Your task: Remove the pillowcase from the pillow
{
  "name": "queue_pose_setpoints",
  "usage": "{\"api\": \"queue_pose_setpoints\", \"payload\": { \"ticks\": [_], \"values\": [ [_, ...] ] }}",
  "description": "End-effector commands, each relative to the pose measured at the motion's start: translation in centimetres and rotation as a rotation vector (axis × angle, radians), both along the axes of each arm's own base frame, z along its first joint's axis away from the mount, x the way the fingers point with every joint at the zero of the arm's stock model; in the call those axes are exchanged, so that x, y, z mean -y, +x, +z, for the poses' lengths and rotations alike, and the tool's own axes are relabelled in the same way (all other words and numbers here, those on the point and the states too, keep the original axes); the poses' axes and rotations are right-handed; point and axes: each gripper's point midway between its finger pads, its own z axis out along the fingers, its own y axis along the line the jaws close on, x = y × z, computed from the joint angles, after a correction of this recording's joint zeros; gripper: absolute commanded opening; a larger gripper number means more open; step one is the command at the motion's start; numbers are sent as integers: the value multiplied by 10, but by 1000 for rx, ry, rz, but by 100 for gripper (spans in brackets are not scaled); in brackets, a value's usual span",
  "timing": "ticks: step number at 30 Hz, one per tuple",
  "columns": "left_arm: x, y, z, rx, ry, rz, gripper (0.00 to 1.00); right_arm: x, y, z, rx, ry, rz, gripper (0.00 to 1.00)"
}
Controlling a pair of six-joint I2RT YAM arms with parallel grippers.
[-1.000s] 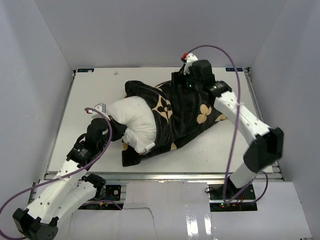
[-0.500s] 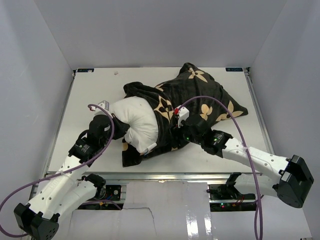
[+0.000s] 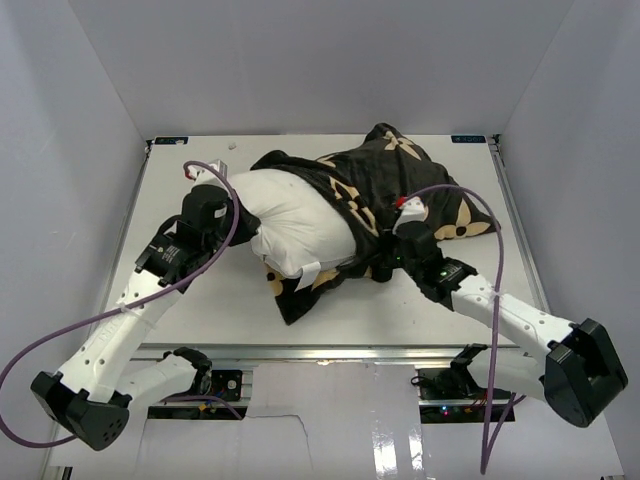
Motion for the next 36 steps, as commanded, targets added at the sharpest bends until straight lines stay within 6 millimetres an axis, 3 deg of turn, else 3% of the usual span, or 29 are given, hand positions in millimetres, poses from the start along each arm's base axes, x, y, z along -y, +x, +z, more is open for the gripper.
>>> {"api": "queue_pose_setpoints", "payload": {
  "ticks": [1, 2, 5, 9, 11, 12, 14, 15, 16, 17, 19, 20, 24, 25, 26, 27, 28, 29, 30, 31, 32, 33, 34, 36],
  "values": [
    [-25, 3, 73, 166, 17, 67, 0, 70, 13, -9, 3, 0, -257, 8],
    [-24, 2, 77, 173, 22, 52, 0, 91, 17, -5, 12, 27, -319, 8],
    [-11, -8, 79, 186, -8, -41, 0, 123, 19, -13, -6, 53, -392, 8],
    [3, -21, 62, 154, -45, -132, 0, 126, 24, -11, -14, 72, -363, 8],
    [9, -28, 61, 172, -82, -176, 0, 105, 25, 2, -2, 116, -244, 8],
    [12, -31, 43, 143, -80, -194, 0, 96, 24, 9, 10, 134, -195, 8],
    [20, -42, 39, 157, -132, -246, 0, 83, 18, 31, 41, 161, -103, 23],
    [20, -45, 16, 120, -129, -249, 0, 77, 13, 41, 46, 176, -64, 33],
    [22, -45, 13, 136, -147, -255, 0, 74, 10, 52, 68, 178, -38, 49],
    [22, -51, 11, 146, -168, -267, 0, 64, 3, 79, 118, 204, 27, 55],
    [23, -55, -15, 114, -173, -270, 0, 52, -3, 107, 173, 224, 105, 64],
    [23, -57, -22, 103, -183, -270, 0, 38, -9, 134, 228, 235, 191, 67],
    [23, -62, -41, 111, -212, -266, 0, -5, -10, 184, 329, 221, 377, 77],
    [23, -64, -48, 100, -214, -268, 0, -15, -8, 189, 336, 202, 399, 82],
    [23, -65, -50, 101, -218, -271, 0, -40, -5, 178, 301, 152, 468, 84],
    [24, -65, -51, 103, -226, -272, 0, -51, -2, 200, 326, 137, 492, 86],
    [24, -67, -55, 101, -228, -276, 0, -75, 5, 183, 274, 90, 529, 89],
    [24, -68, -55, 103, -229, -283, 0, -86, 11, 184, 275, 56, 549, 90],
    [24, -69, -56, 103, -226, -284, 0, -96, 15, 204, 302, 39, 567, 91],
    [24, -70, -57, 104, -223, -289, 0, -115, 27, 185, 253, -4, 587, 91],
    [24, -70, -57, 104, -221, -293, 0, -123, 33, 182, 244, -30, 602, 91],
    [24, -71, -58, 106, -211, -299, 0, -132, 36, 197, 259, -41, 615, 92],
    [24, -71, -57, 107, -208, -304, 0, -144, 46, 174, 217, -82, 629, 92],
    [24, -72, -58, 99, -203, -306, 0, -149, 63, 170, 228, -142, 599, 94]
  ]
}}
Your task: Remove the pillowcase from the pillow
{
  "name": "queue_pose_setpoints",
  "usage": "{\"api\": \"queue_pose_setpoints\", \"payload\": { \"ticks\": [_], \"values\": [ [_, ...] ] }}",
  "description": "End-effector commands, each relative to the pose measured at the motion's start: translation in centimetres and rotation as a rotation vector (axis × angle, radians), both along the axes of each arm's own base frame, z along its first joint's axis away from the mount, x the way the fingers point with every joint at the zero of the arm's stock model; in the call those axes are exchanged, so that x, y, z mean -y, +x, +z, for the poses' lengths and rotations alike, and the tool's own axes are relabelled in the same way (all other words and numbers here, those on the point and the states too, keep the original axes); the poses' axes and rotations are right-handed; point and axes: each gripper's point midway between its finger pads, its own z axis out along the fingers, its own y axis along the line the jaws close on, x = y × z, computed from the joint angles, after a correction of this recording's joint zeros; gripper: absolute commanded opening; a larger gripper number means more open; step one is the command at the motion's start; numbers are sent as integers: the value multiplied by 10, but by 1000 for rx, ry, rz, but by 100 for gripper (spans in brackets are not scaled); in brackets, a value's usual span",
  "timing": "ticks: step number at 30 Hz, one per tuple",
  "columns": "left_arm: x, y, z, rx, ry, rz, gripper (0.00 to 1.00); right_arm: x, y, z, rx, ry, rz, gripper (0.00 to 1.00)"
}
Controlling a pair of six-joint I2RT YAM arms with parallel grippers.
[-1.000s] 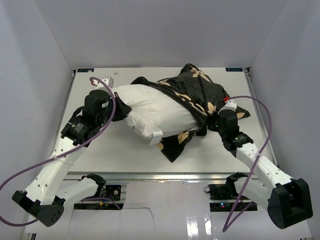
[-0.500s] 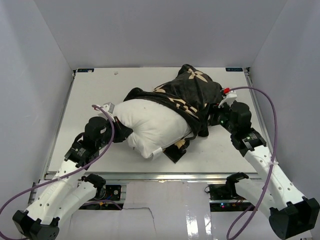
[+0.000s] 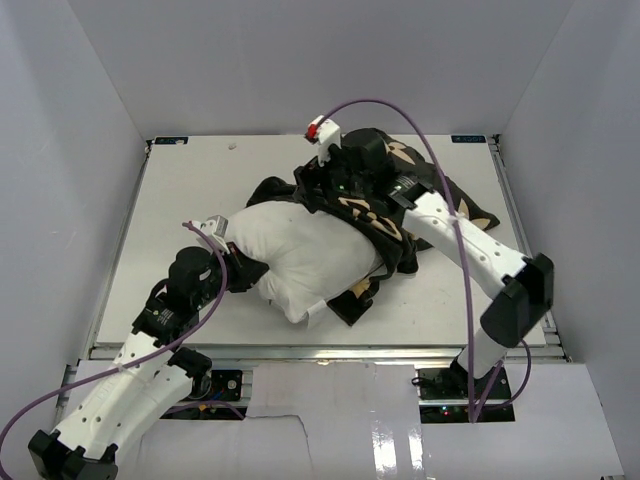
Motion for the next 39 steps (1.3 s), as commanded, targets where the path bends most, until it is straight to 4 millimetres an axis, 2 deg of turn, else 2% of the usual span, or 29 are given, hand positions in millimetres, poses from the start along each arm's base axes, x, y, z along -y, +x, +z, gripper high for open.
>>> {"api": "queue_pose_setpoints", "payload": {
  "ticks": [1, 3, 5, 6, 8, 9, 10, 11, 13, 14, 15, 16, 17, 18, 19, 20, 21, 22, 23, 25, 27, 30, 31, 34, 35, 36, 37, 38, 39],
  "values": [
    [6, -2, 11, 38, -25, -38, 0, 0, 24, -30, 11, -167, -50, 94],
    [7, -2, 12, 38, -32, -41, 0, -3, 46, -51, 7, -224, -108, 94],
    [7, -2, 13, 37, -34, -38, 0, -6, 56, -67, -8, -263, -124, 93],
    [7, -1, 14, 39, -33, -37, 0, -9, 63, -88, -33, -303, -121, 93],
    [5, -1, 15, 40, -30, -32, 0, -11, 69, -96, -69, -327, -109, 91],
    [4, -2, 17, 42, -29, -24, 0, -10, 74, -114, -114, -344, -96, 88],
    [1, 0, 18, 47, -25, -7, 0, -6, 78, -117, -135, -340, -112, 85],
    [-2, -1, 23, 54, -25, 6, 0, 1, 83, -125, -153, -349, -132, 72],
    [-10, 0, 25, 51, -10, 49, 0, 25, 104, -137, -190, -349, -210, 57],
    [-13, -1, 30, 55, -14, 66, 0, 48, 121, -139, -197, -355, -286, 44],
    [-16, -1, 42, 74, -24, 82, 0, 58, 131, -145, -203, -365, -323, 40],
    [-20, -2, 44, 69, -17, 102, 0, 67, 143, -138, -191, -354, -357, 37],
    [-23, -6, 54, 85, -36, 112, 0, 90, 160, -143, -195, -368, -426, 30],
    [-25, -9, 71, 109, -56, 113, 0, 101, 169, -140, -188, -369, -464, 23],
    [-35, -9, 75, 115, -46, 164, 0, 111, 179, -134, -181, -352, -506, 13],
    [-39, -12, 84, 132, -54, 180, 0, 134, 191, -132, -190, -325, -569, 8],
    [-46, -17, 103, 175, -71, 200, 0, 145, 195, -130, -200, -291, -602, 8],
    [-55, -20, 104, 165, -55, 231, 0, 156, 198, -131, -211, -259, -633, 8],
    [-70, -18, 110, 179, -43, 312, 0, 177, 200, -131, -227, -204, -708, 8],
    [-85, -24, 127, 201, -44, 373, 0, 196, 201, -133, -230, -189, -782, 8],
    [-95, -25, 133, 215, -37, 419, 0, 218, 202, -131, -228, -193, -866, 8],
    [-95, -16, 113, 175, -6, 442, 0, 216, 200, -127, -279, -127, -821, 8],
    [-90, -7, 94, 142, 17, 439, 0, 212, 199, -123, -284, -108, -794, 8],
    [-74, 6, 73, 108, 15, 401, 0, 188, 183, -104, -285, -42, -655, 30],
    [-69, 11, 57, 70, 41, 393, 0, 176, 171, -82, -262, -1, -587, 50],
    [-67, 14, 53, 59, 43, 386, 0, 174, 164, -73, -248, 9, -568, 56],
    [-64, 17, 50, 53, 40, 387, 0, 172, 155, -74, -247, -2, -542, 61],
    [-63, 20, 44, 38, 49, 385, 0, 168, 141, -51, -213, 23, -500, 70],
    [-60, 21, 43, 37, 45, 379, 0, 167, 133, -43, -200, 22, -478, 75]
  ]
}}
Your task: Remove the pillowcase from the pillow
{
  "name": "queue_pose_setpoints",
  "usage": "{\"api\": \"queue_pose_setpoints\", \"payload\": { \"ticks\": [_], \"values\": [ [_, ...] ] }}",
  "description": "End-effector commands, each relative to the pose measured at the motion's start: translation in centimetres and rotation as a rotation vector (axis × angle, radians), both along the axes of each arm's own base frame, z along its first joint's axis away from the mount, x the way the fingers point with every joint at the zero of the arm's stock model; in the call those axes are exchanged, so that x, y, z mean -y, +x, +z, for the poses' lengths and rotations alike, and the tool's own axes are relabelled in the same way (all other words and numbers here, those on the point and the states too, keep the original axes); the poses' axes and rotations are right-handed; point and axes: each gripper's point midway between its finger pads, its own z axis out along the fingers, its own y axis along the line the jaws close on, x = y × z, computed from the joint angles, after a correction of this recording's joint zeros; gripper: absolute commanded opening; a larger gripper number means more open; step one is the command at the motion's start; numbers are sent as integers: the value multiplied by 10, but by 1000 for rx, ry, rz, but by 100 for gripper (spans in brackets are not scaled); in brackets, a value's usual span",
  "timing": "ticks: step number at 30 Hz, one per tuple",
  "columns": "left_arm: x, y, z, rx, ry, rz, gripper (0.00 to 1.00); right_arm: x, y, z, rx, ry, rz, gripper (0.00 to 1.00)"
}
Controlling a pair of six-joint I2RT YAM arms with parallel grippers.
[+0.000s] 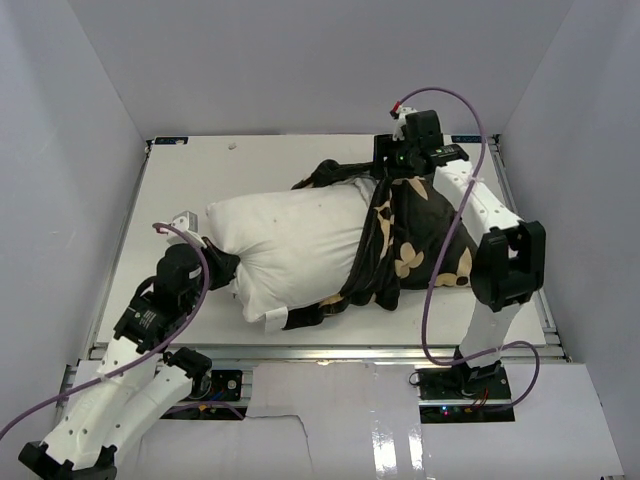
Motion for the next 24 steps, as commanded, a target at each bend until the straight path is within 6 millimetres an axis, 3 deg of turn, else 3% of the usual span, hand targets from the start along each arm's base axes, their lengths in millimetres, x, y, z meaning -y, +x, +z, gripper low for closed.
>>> {"api": "queue_pose_setpoints", "payload": {
  "ticks": [1, 3, 4, 7, 8, 9, 10, 12, 13, 14, 16, 18, 20, 23, 24],
  "values": [
    [6, 16, 18, 78, -56, 19, 0, 3, -18, 88, 214, 45, 79, 79],
    [9, 20, 14, 70, -61, 17, 0, 6, -43, 109, 224, 58, 102, 84],
    [12, 22, 17, 77, -72, 9, 0, 7, -56, 98, 189, 65, 110, 87],
    [21, 28, 18, 67, -83, -11, 0, 7, -108, 127, 276, 104, 126, 94],
    [23, 30, 18, 68, -82, -18, 0, 10, -119, 98, 242, 95, 107, 95],
    [26, 36, 22, 70, -79, -20, 0, 13, -131, 93, 249, 100, 97, 96],
    [26, 39, 23, 70, -68, -16, 0, 19, -154, 75, 233, 112, 76, 96],
    [29, 49, 25, 47, -45, -11, 0, 22, -174, 62, 239, 133, 71, 97],
    [31, 52, 26, 43, -42, -11, 0, 23, -192, 65, 266, 158, 80, 97],
    [35, 55, 27, 34, -46, -23, 0, 25, -206, 33, 200, 161, 68, 96],
    [44, 62, 34, 32, -57, -47, 0, 15, -226, 31, 236, 216, 125, 93],
    [51, 65, 39, 33, -66, -74, 0, 10, -239, 7, 194, 221, 138, 91],
    [55, 70, 50, 47, -71, -85, 0, 3, -246, -3, 183, 207, 147, 90],
    [58, 78, 65, 72, -59, -93, 0, -3, -240, -22, 164, 174, 132, 86],
    [57, 80, 67, 73, -43, -89, 0, -1, -234, -24, 177, 149, 107, 78]
  ]
}}
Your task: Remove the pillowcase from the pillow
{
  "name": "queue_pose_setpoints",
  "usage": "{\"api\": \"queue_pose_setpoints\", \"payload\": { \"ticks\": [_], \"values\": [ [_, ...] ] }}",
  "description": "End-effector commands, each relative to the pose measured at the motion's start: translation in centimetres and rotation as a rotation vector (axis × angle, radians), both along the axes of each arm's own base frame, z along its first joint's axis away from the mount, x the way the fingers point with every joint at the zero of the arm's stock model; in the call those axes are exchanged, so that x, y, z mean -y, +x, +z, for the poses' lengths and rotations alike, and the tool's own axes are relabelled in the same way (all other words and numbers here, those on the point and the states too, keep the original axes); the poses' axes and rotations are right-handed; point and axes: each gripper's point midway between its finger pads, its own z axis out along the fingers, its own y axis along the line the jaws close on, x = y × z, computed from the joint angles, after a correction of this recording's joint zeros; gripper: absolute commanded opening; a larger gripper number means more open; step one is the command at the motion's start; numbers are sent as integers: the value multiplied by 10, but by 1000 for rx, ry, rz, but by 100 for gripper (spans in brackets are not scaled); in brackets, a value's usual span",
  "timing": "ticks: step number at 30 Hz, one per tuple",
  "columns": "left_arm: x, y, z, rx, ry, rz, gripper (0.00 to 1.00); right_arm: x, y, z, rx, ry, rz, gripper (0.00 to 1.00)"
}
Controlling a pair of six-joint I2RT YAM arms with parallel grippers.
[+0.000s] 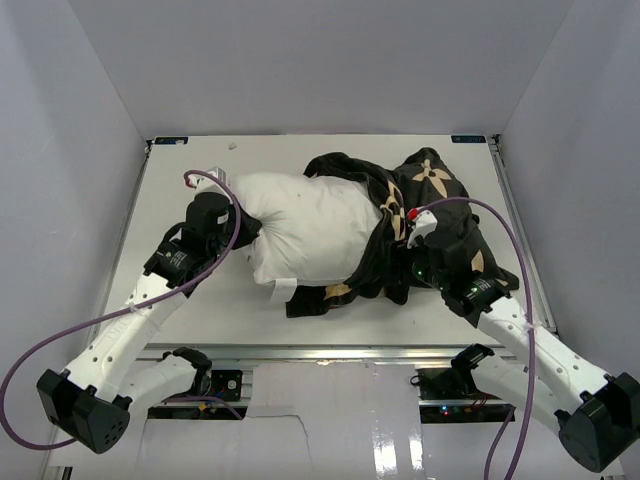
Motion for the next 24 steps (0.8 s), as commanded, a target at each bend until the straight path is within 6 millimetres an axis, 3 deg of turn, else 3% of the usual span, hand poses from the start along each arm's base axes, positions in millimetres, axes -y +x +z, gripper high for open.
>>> {"api": "queue_pose_setpoints", "payload": {
  "ticks": [1, 2, 3, 5, 8, 10, 13, 17, 18, 21, 22, 23, 24],
  "values": [
    [8, 17, 63, 145, -29, -27, 0, 1, 32, 2, 68, -19, -129, 70],
    [4, 17, 61, 121, 5, -11, 0, 7, 38, -3, 64, -53, -172, 62],
    [-4, 22, 67, 130, 35, 27, 0, 15, 44, -8, 59, -90, -221, 41],
    [-11, 29, 79, 119, 95, 44, 0, 35, 53, -18, 33, -165, -324, 10],
    [-28, 37, 90, 97, 163, 109, 0, 61, 56, -23, 20, -167, -430, 8],
    [-44, 41, 92, 94, 187, 159, 0, 89, 54, -24, 29, -166, -538, 8],
    [-66, 48, 89, 74, 209, 193, 0, 128, 48, -24, 46, -156, -683, 8],
    [-96, 60, 76, 30, 186, 202, 0, 155, 41, -13, 106, -146, -774, 8],
    [-113, 64, 69, 5, 177, 230, 0, 159, 40, -10, 115, -147, -786, 8],
    [-122, 68, 62, -9, 135, 201, 0, 160, 39, -10, 106, -150, -784, 8],
    [-119, 66, 58, -8, 134, 181, 0, 155, 40, -9, 102, -139, -755, 8],
    [-102, 66, 61, 19, 98, 84, 0, 148, 40, -11, 96, -125, -721, 8],
    [-94, 63, 59, 30, 101, 23, 2, 127, 44, -6, 104, -59, -623, 8]
  ]
}}
